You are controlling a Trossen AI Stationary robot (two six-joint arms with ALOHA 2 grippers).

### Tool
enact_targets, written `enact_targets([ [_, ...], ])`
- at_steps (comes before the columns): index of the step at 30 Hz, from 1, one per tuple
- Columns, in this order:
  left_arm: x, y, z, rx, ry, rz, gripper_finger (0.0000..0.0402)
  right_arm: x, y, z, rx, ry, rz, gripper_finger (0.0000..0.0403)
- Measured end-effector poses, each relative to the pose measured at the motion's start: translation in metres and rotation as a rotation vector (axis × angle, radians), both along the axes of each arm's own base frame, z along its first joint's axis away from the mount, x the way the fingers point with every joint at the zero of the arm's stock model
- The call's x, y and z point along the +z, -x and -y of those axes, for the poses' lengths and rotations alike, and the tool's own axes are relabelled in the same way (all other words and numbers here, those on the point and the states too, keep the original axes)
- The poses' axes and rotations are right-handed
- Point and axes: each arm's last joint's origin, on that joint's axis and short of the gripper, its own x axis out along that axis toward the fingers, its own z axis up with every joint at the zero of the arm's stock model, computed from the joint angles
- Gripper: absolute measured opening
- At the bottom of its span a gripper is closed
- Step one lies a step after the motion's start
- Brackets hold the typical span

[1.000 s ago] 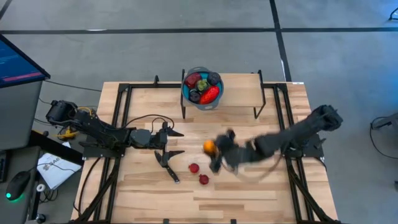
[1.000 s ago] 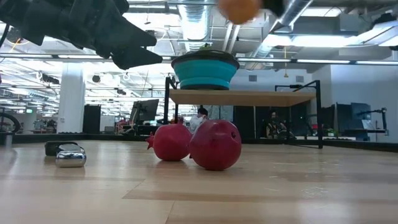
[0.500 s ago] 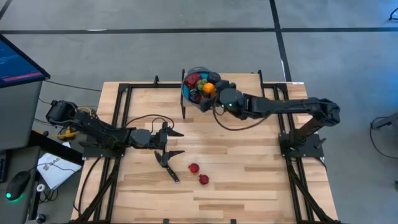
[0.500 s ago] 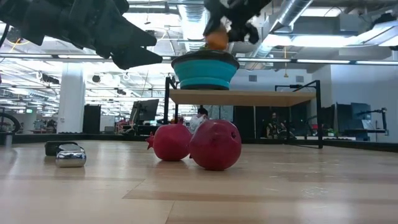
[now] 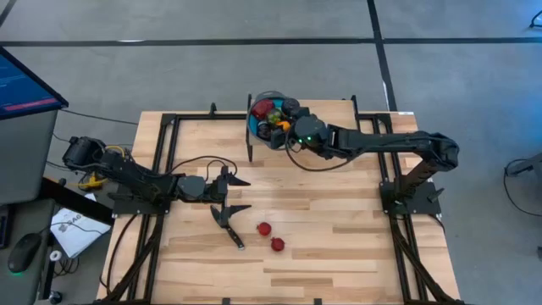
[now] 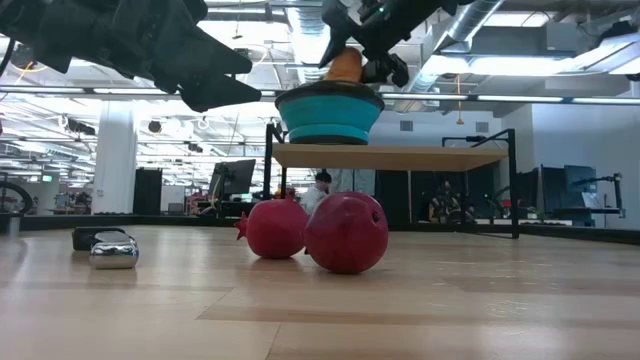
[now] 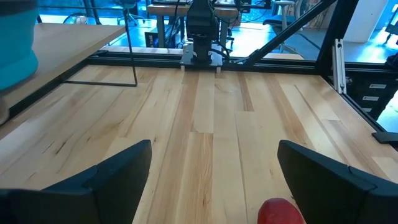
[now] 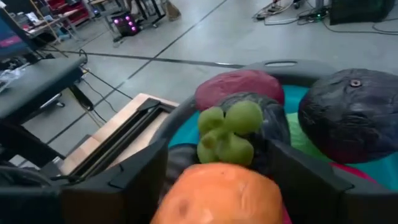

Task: Pick & Place Fruit
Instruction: Put the yellow mango into the blue strainer bowl on the shelf, then put the top red pomegranate into the blue strainer bowl on the shelf

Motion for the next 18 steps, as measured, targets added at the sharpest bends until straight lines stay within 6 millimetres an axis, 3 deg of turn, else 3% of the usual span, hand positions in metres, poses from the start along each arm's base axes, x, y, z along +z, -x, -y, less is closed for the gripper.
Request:
enact_targets([
  [9,0.000,0.000,0.001,-0.005,0.004,0.000,0.0342,0.000,0.002,0.009,-0.019,0.010,-0.011,0.0323],
  [18,0.000,0.000,0.001,-0.005,0.004,0.000,0.0342,0.000,0.003,0.014,-0.020,0.042,-0.036,0.0339],
])
